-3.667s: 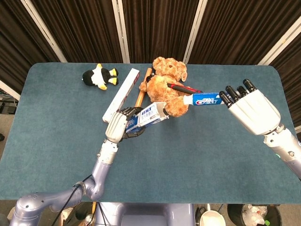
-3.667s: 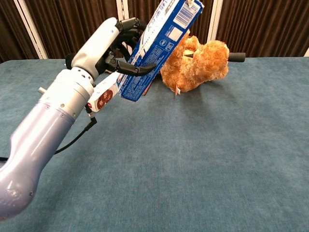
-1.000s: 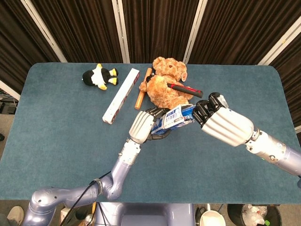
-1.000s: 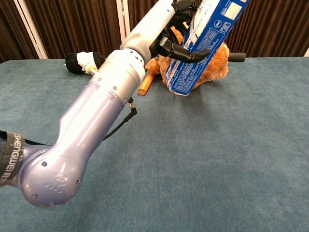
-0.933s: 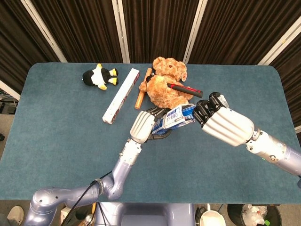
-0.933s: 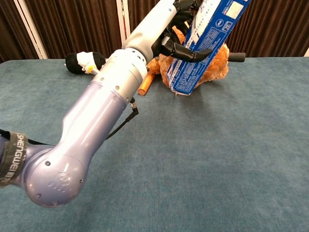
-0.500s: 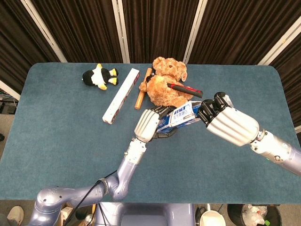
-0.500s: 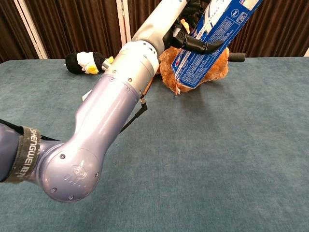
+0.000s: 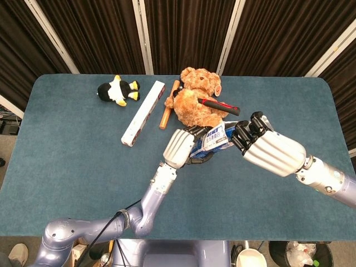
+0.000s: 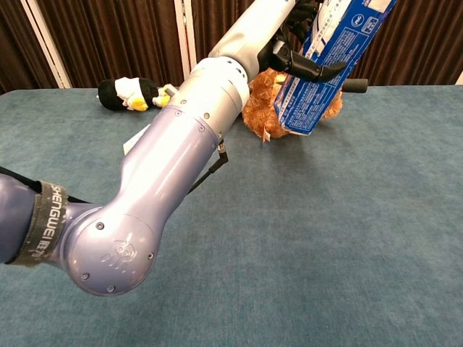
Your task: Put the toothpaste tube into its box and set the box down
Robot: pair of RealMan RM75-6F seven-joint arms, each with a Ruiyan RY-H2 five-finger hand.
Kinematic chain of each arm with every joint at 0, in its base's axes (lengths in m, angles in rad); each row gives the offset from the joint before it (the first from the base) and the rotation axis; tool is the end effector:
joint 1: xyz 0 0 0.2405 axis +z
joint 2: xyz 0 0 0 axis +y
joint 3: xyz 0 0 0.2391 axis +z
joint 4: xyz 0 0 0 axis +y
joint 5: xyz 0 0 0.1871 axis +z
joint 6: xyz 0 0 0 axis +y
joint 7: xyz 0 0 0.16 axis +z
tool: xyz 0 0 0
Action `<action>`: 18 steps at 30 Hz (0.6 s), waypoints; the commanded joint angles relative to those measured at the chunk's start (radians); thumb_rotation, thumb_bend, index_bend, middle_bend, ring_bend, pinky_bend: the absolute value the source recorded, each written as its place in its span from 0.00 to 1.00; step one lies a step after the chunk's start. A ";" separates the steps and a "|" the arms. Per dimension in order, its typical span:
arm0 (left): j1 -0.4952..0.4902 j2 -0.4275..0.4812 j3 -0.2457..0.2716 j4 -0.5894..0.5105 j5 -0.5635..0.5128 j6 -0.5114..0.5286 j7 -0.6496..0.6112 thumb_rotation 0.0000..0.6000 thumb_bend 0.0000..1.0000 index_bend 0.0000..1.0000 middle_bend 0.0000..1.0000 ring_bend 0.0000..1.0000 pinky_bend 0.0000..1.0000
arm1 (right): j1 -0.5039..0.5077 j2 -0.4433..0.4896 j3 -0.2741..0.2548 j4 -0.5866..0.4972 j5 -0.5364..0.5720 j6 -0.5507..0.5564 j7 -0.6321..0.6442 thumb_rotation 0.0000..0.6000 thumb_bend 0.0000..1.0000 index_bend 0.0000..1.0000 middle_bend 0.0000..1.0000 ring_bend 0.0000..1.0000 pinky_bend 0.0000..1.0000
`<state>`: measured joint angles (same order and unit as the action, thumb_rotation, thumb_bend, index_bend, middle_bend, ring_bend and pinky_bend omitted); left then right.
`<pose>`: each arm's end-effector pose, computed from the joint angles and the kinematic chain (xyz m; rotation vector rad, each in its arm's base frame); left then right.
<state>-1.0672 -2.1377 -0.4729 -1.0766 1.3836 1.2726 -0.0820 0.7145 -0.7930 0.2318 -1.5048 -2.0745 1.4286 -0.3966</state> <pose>0.0680 0.3356 -0.0479 -1.5564 -1.0438 -1.9094 -0.0680 -0.3029 0.2385 1.8389 0.7770 0.9336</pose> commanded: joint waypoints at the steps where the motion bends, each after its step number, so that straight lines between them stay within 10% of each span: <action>1: -0.001 0.000 0.001 -0.001 0.000 0.002 0.000 1.00 0.37 0.30 0.45 0.41 0.50 | -0.003 -0.002 0.002 0.003 0.004 0.003 -0.007 1.00 0.39 0.32 0.57 0.47 0.34; 11: 0.000 -0.006 0.005 -0.002 -0.002 0.014 -0.005 1.00 0.37 0.30 0.45 0.41 0.50 | -0.015 -0.020 0.013 0.009 0.025 0.028 -0.030 1.00 0.39 0.02 0.33 0.23 0.18; 18: 0.003 -0.004 0.002 0.000 -0.005 0.021 -0.010 1.00 0.37 0.30 0.45 0.41 0.50 | -0.023 -0.033 0.020 0.017 0.029 0.056 -0.036 1.00 0.39 0.00 0.29 0.20 0.14</action>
<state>-1.0639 -2.1415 -0.4710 -1.0763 1.3782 1.2935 -0.0917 0.6923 -0.8242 0.2507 -1.4899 -2.0428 1.4808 -0.4309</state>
